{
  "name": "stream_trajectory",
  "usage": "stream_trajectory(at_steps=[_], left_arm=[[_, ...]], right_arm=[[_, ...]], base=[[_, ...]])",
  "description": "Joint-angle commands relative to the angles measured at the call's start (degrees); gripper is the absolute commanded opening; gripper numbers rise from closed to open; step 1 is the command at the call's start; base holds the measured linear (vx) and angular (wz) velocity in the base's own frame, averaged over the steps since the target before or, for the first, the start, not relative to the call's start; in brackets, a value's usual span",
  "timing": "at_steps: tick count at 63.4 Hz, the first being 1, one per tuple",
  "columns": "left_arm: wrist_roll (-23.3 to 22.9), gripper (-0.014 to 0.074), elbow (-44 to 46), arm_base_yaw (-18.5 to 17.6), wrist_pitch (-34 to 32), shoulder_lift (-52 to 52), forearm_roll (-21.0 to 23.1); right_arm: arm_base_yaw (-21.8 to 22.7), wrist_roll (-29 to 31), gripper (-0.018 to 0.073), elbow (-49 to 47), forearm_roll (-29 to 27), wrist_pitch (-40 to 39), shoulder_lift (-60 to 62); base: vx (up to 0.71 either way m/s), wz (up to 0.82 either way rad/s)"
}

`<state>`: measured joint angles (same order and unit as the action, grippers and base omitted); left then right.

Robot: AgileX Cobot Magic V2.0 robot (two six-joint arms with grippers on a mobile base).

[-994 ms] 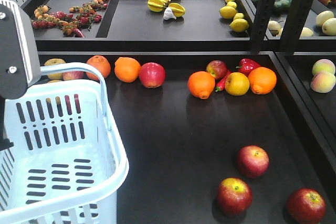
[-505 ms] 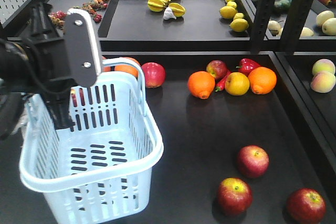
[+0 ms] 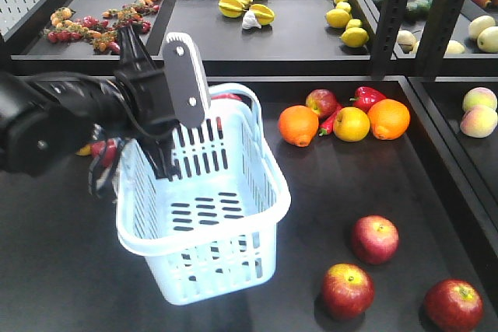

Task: Pick three apples into basket with both arms
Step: 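Swing the basket with the left gripper and lower it onto the table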

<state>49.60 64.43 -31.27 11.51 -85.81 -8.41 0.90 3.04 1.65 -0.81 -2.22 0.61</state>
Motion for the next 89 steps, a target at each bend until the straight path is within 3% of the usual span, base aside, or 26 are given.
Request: stream_trajectory(at_steps=[1, 14, 32, 37, 45, 73, 84, 89], left_arm=[[-0.7, -0.0006, -1.4, -0.1, -9.7, 1.2, 0.9], [0.2, -0.0006, -9.6, -0.1, -20.5, 1.2, -0.8], [0.4, -0.0006, -13.3, -0.1, -28.3, -2.2, -3.3], [0.7, -0.0006, -13.3, -0.1, -29.9, -3.5, -5.7], [0.6, -0.0004, -13.3, -0.1, -30.2, -4.6, -9.1], [0.6, 0.0014, -13.3, -0.1, -32.0, -8.7, -9.1], [0.7, 0.0087, -13.3, -0.1, -31.7, -8.6, -9.1], [0.7, 0.0162, -13.3, -0.1, -31.3, -8.6, -9.1]], right_arm=[[0.3, 0.0, -0.0007, 0.8, 0.4, -4.1, 0.6], [0.3, 0.0, -0.0007, 0.8, 0.4, -4.1, 0.6], [0.3, 0.0, -0.0007, 0.8, 0.4, -4.1, 0.6], [0.3, 0.0, -0.0007, 0.8, 0.4, -4.1, 0.6], [0.3, 0.0, -0.0007, 0.8, 0.4, -4.1, 0.6], [0.3, 0.0, -0.0007, 0.8, 0.4, -4.1, 0.6], [0.3, 0.0, -0.0007, 0.8, 0.4, -4.1, 0.6], [0.3, 0.0, -0.0007, 0.8, 0.4, -4.1, 0.6]], base=[[0.00, 0.00], [0.00, 0.00], [0.00, 0.00], [0.00, 0.00], [0.00, 0.00], [0.00, 0.00], [0.00, 0.00], [0.00, 0.00]])
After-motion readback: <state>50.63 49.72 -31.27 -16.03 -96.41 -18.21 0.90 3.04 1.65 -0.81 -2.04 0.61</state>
